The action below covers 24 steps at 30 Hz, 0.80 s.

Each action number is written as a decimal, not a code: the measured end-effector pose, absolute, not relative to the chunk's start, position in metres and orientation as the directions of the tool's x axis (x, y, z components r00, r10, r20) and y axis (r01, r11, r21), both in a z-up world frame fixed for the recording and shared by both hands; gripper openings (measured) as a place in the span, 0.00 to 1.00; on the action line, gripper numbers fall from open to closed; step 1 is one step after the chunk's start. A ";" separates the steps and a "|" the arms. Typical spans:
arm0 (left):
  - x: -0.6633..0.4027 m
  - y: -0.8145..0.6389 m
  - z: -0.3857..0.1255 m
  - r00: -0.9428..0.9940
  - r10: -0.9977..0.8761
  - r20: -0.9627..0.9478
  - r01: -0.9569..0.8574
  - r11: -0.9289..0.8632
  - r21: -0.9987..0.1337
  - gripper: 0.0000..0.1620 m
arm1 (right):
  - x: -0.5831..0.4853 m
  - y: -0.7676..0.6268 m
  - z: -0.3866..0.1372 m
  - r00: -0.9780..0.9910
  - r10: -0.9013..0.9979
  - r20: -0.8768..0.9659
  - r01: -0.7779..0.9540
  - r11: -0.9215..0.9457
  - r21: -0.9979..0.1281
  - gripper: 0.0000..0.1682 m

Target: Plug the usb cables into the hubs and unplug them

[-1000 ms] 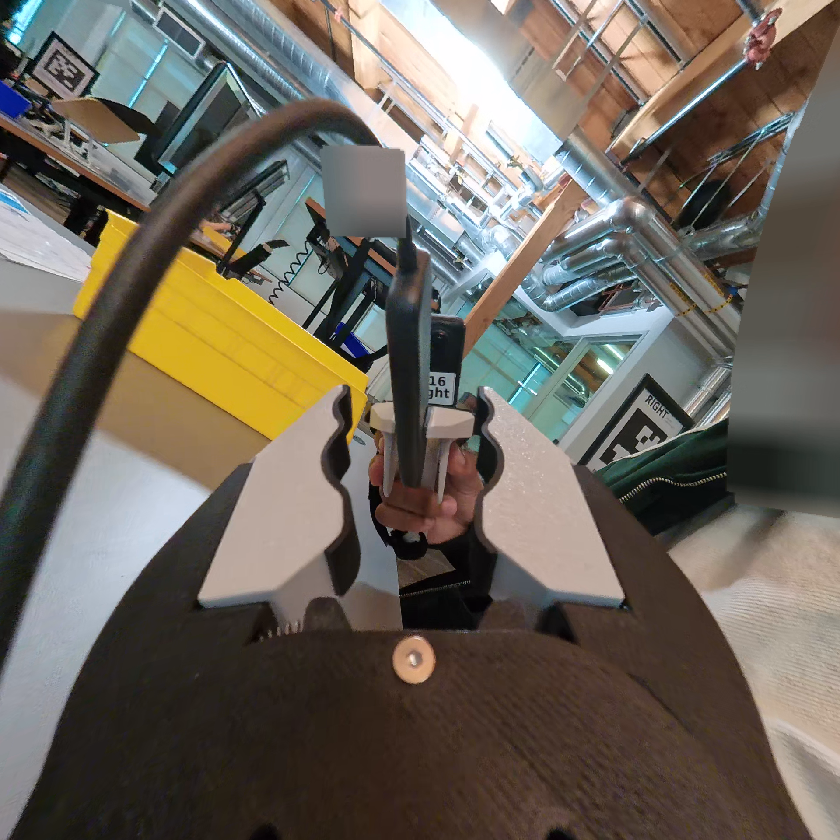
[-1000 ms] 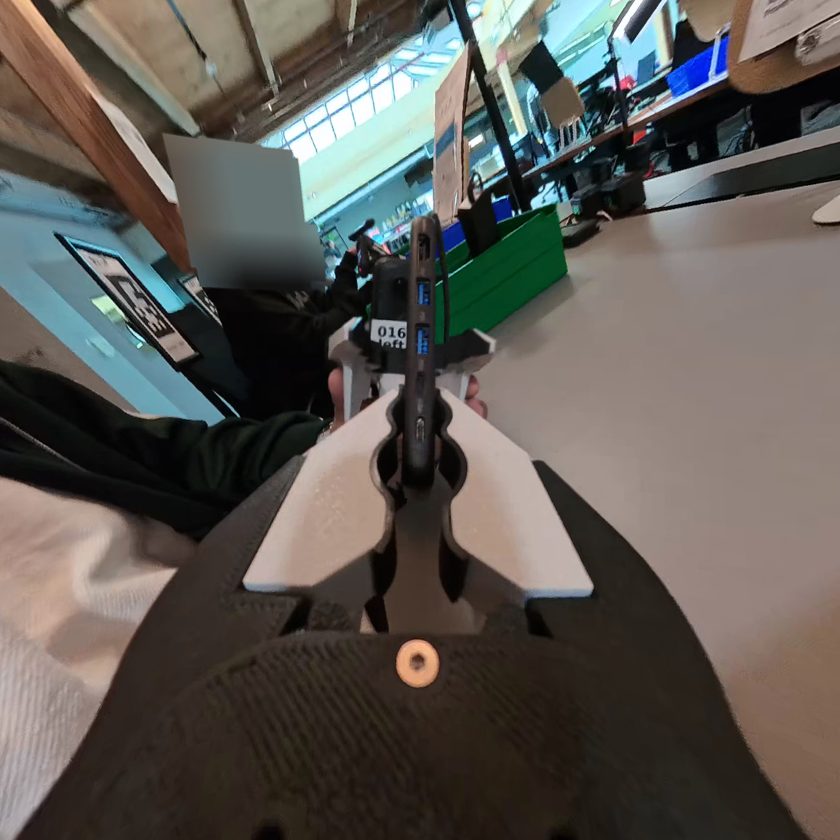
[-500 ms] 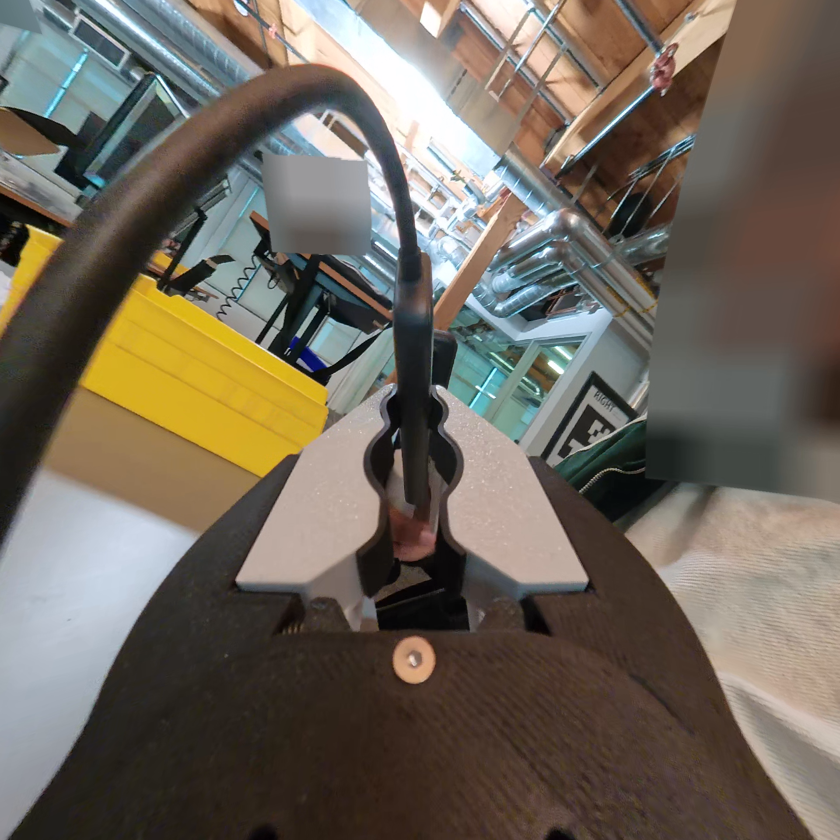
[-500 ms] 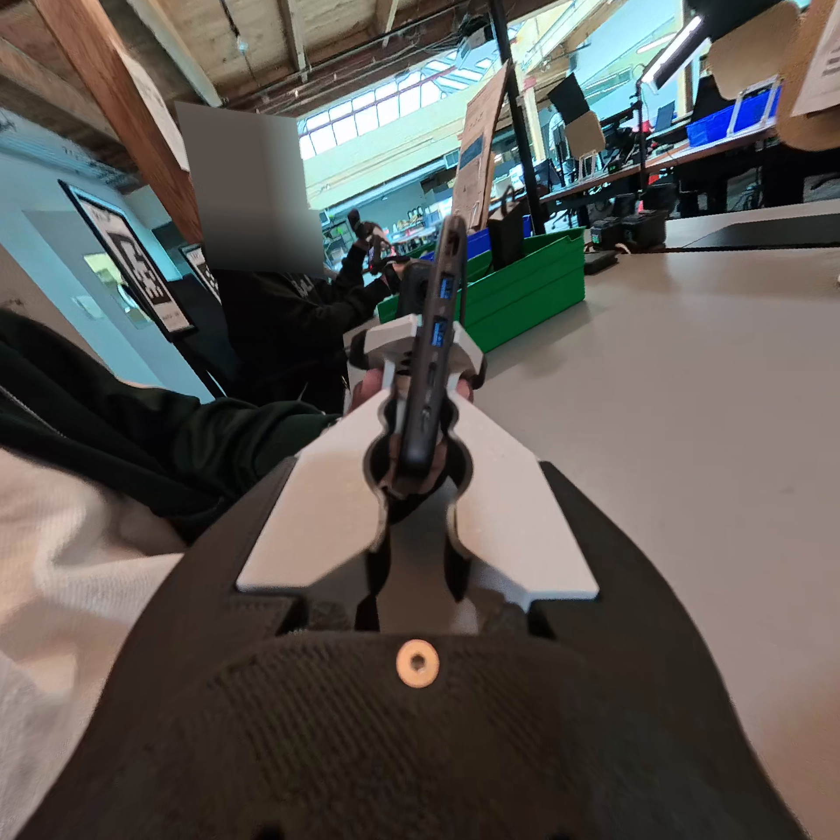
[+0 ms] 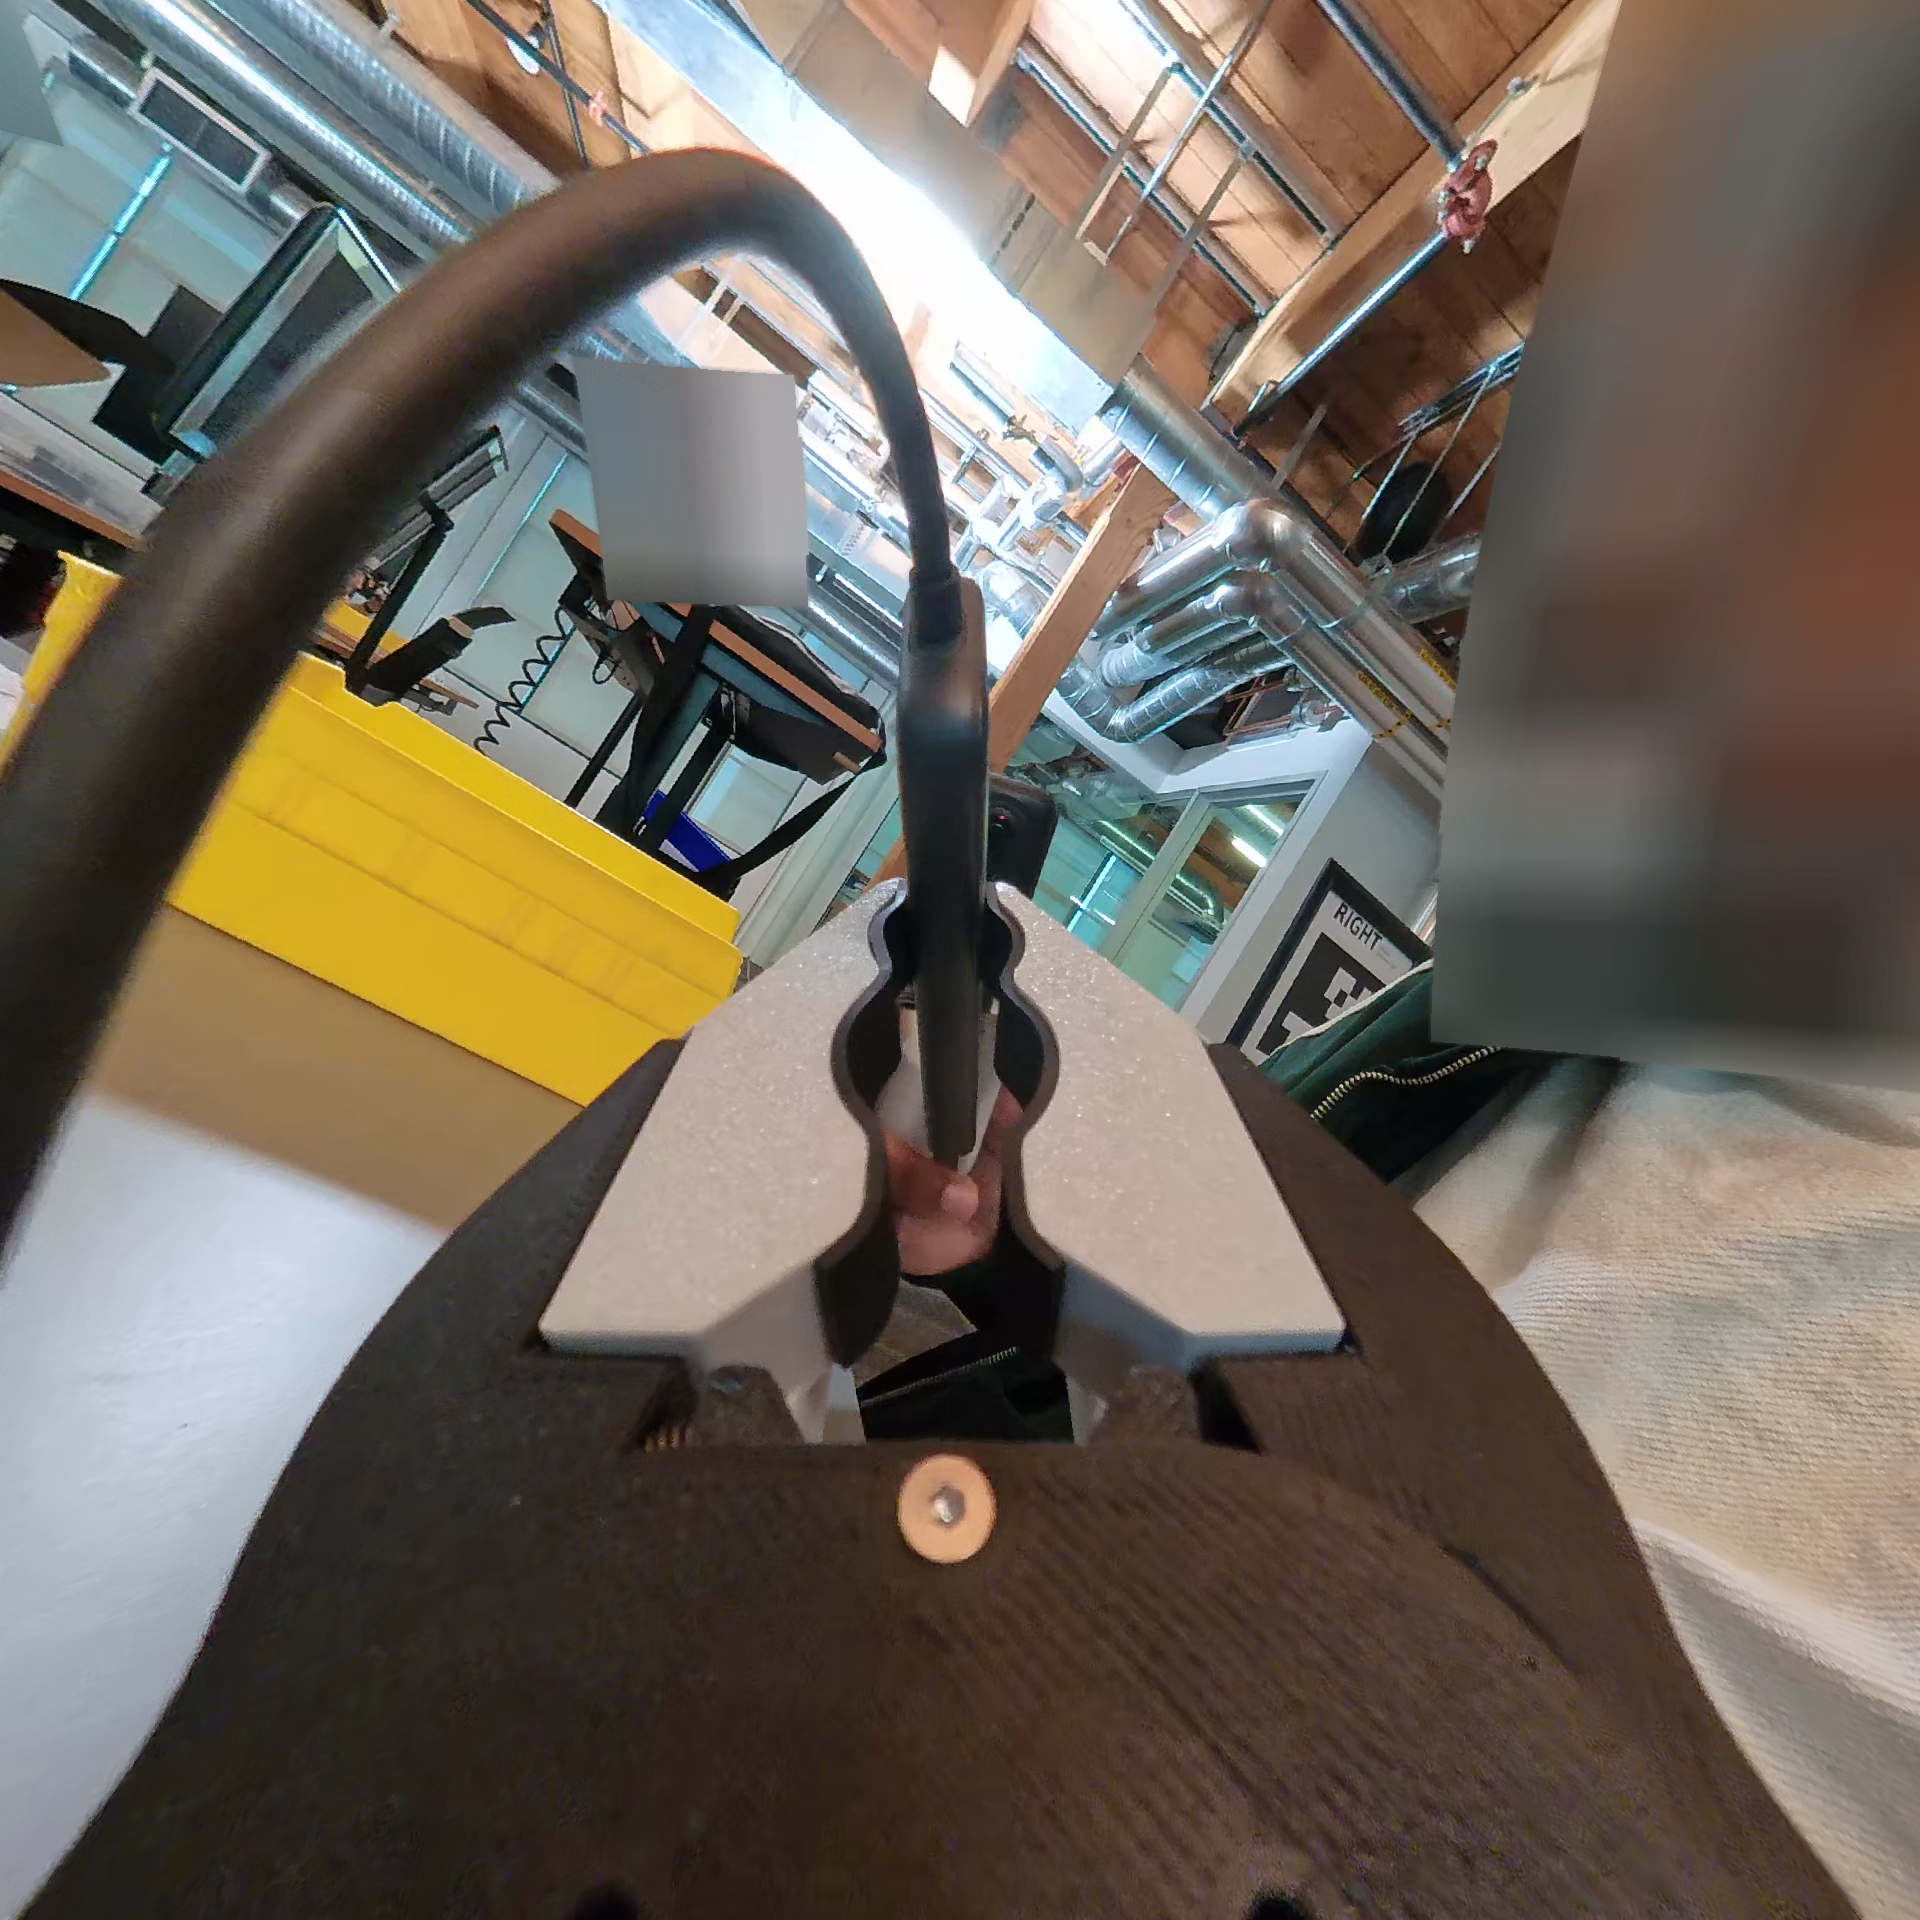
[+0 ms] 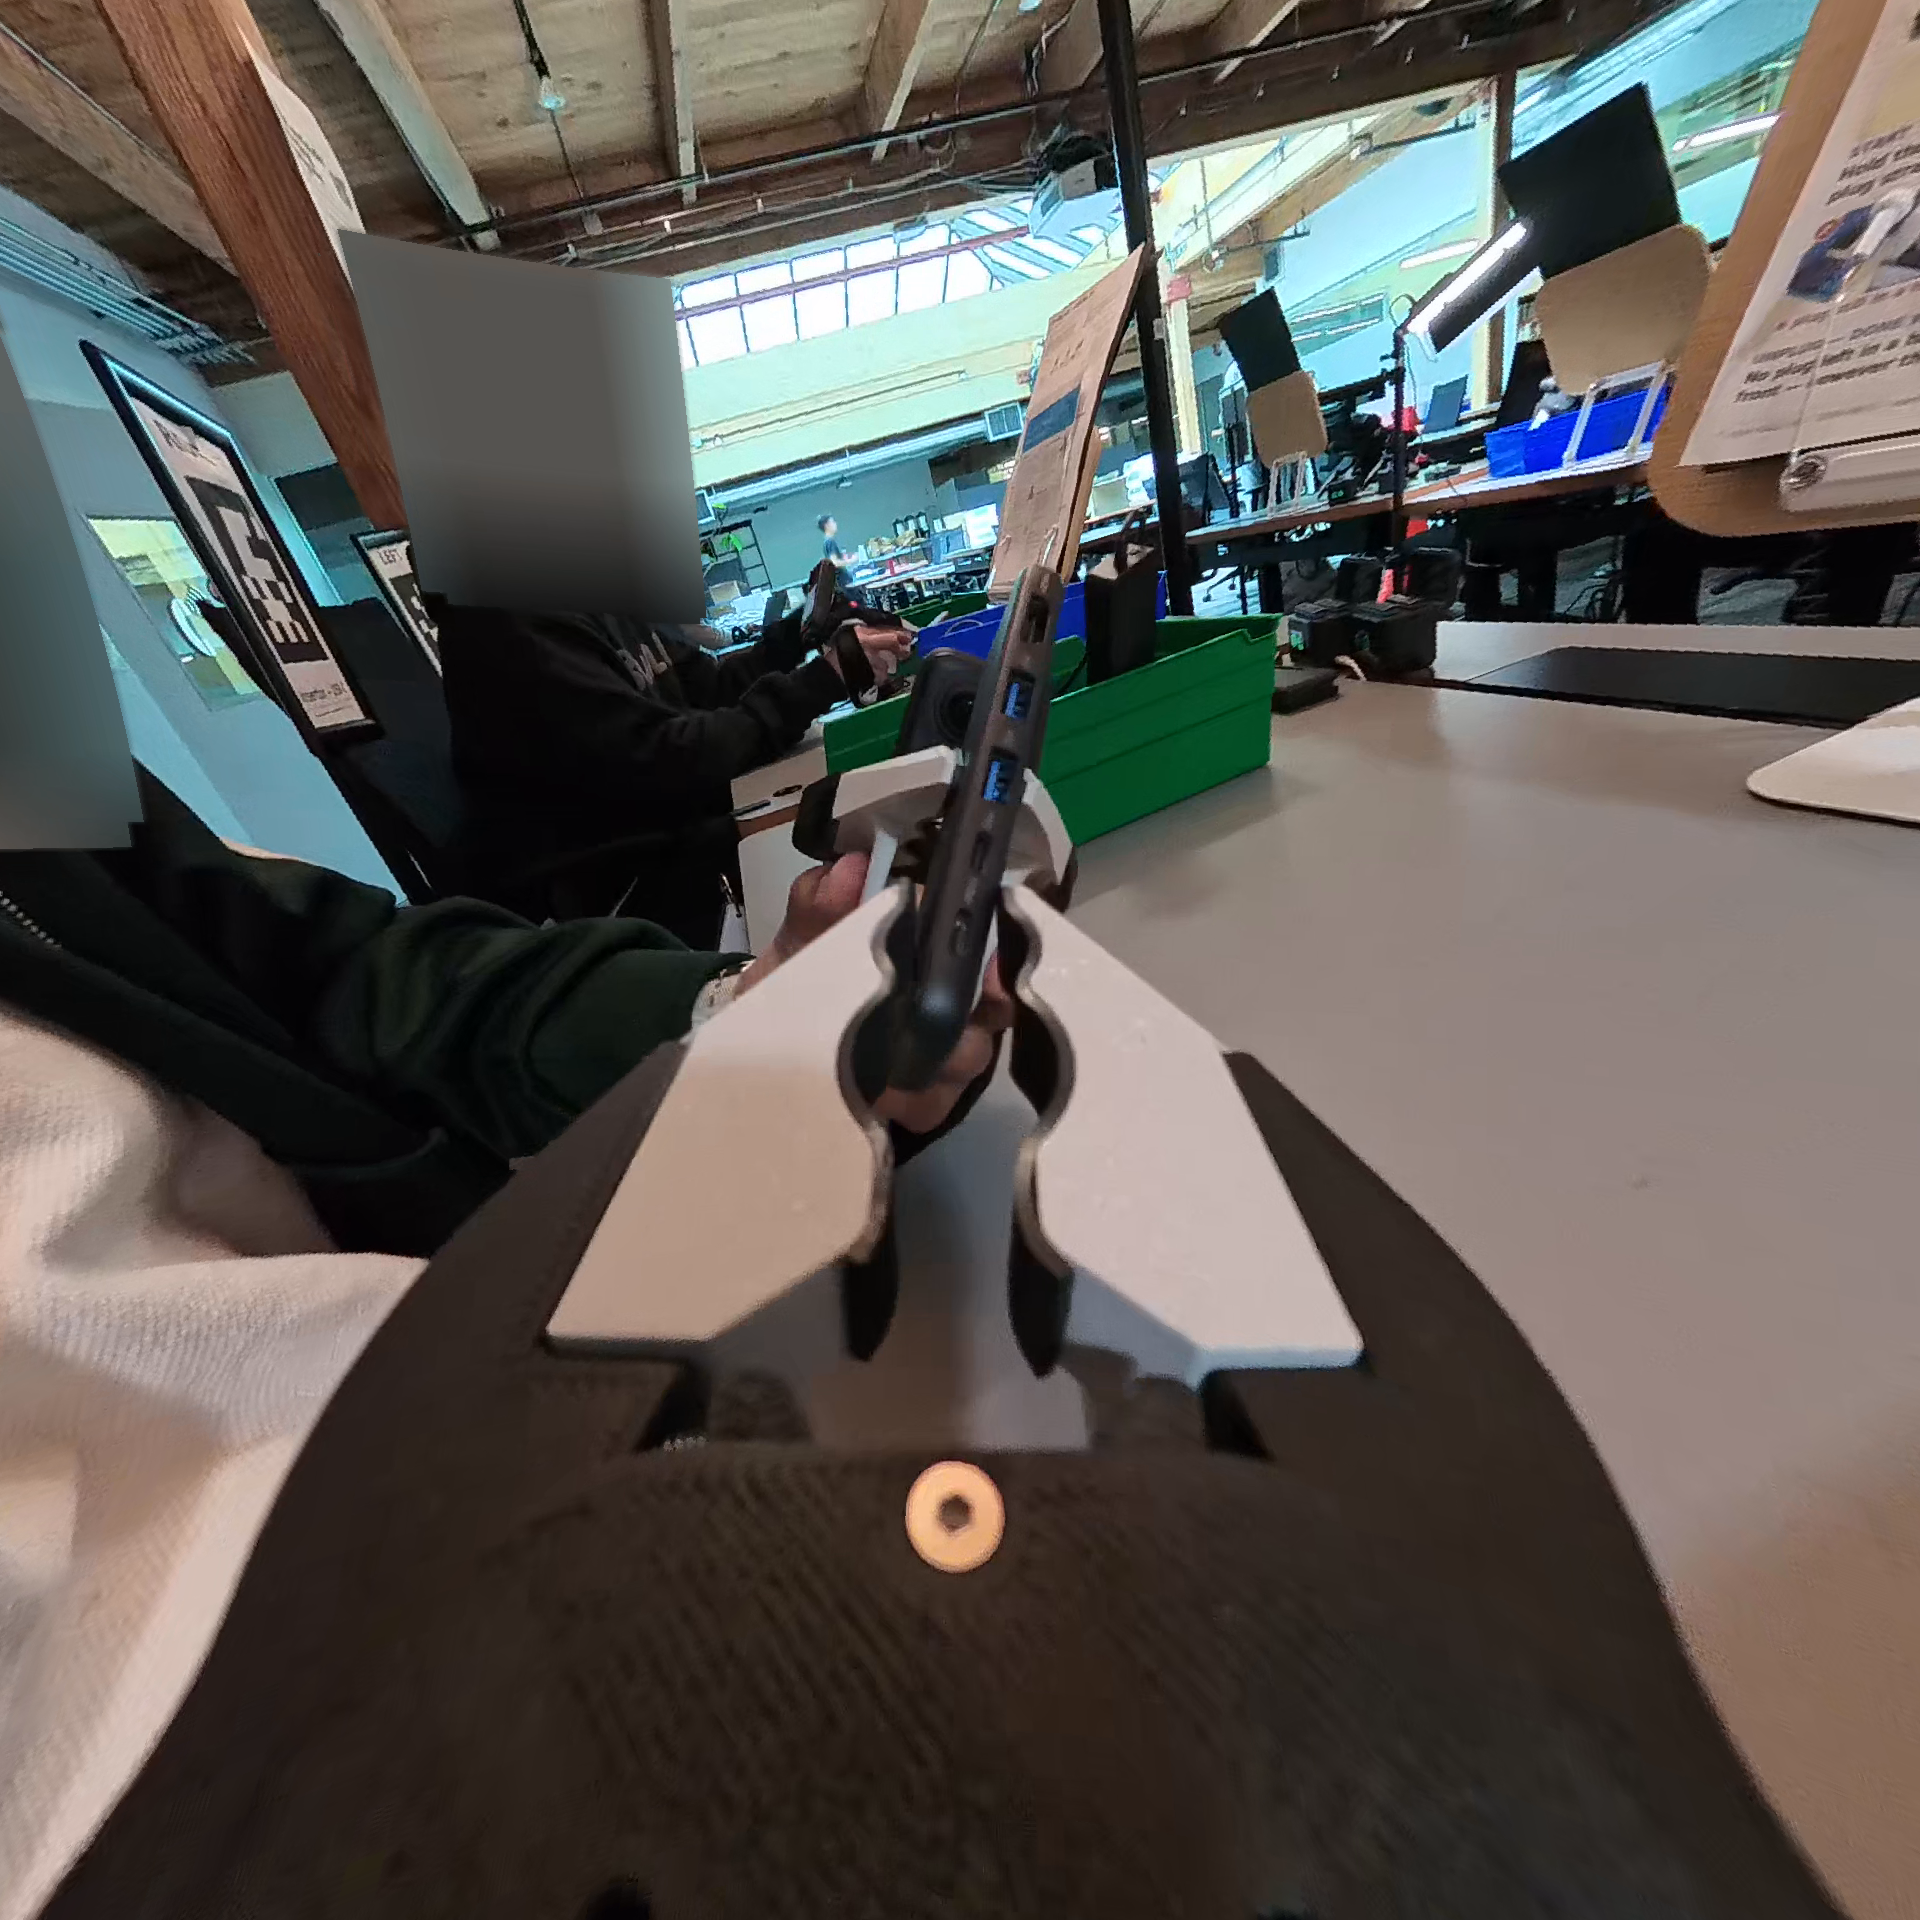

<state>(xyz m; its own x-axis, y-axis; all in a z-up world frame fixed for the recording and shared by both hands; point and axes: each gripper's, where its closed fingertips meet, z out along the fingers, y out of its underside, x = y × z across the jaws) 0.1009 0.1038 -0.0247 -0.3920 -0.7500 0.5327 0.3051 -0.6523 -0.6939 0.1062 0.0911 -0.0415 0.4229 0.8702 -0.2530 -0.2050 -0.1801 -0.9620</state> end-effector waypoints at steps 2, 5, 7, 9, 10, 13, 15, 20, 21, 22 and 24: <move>0.100 0.103 -0.025 -0.391 -0.754 0.528 0.307 -0.647 -0.698 0.05 | 0.106 0.091 -0.042 0.438 0.868 -0.236 -0.192 -0.166 -0.967 0.08; 0.100 0.103 -0.024 -0.393 -0.755 0.525 0.310 -0.647 -0.697 0.05 | 0.105 0.092 -0.043 0.441 0.867 -0.232 -0.187 -0.164 -0.968 0.07; 0.100 0.104 -0.024 -0.394 -0.753 0.527 0.313 -0.649 -0.693 0.05 | 0.105 0.091 -0.044 0.435 0.867 -0.242 -0.192 -0.174 -0.966 0.07; 0.100 0.104 -0.024 -0.394 -0.753 0.527 0.316 -0.649 -0.692 0.05 | 0.104 0.091 -0.045 0.429 0.868 -0.249 -0.191 -0.182 -0.964 0.07; 0.100 0.104 -0.024 -0.395 -0.752 0.528 0.316 -0.651 -0.691 0.05 | 0.104 0.091 -0.045 0.428 0.868 -0.251 -0.190 -0.185 -0.964 0.08; 0.099 0.105 -0.024 -0.395 -0.750 0.530 0.319 -0.653 -0.687 0.05 | 0.103 0.091 -0.047 0.430 0.868 -0.250 -0.180 -0.189 -0.965 0.07; 0.099 0.106 -0.024 -0.393 -0.749 0.533 0.321 -0.655 -0.684 0.05 | 0.101 0.091 -0.050 0.428 0.868 -0.250 -0.169 -0.195 -0.966 0.07; 0.099 0.108 -0.025 -0.390 -0.744 0.543 0.322 -0.663 -0.676 0.05 | 0.097 0.090 -0.056 0.430 0.868 -0.248 -0.137 -0.208 -0.968 0.08; 0.099 0.108 -0.025 -0.389 -0.743 0.545 0.321 -0.664 -0.676 0.05 | 0.097 0.091 -0.057 0.432 0.868 -0.244 -0.130 -0.208 -0.969 0.08; 0.099 0.108 -0.025 -0.386 -0.741 0.548 0.320 -0.666 -0.675 0.05 | 0.096 0.091 -0.058 0.434 0.868 -0.243 -0.125 -0.210 -0.970 0.08; 0.100 0.109 -0.026 -0.379 -0.741 0.554 0.318 -0.666 -0.674 0.05 | 0.095 0.091 -0.060 0.432 0.866 -0.253 -0.120 -0.222 -0.967 0.08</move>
<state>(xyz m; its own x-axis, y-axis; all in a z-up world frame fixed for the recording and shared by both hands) 0.0999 0.1093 -0.0265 -0.3792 -0.7415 0.5535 0.3183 -0.6662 -0.6744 0.0954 0.0914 -0.0605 0.4322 0.8656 -0.2528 -0.1204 -0.2224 -0.9675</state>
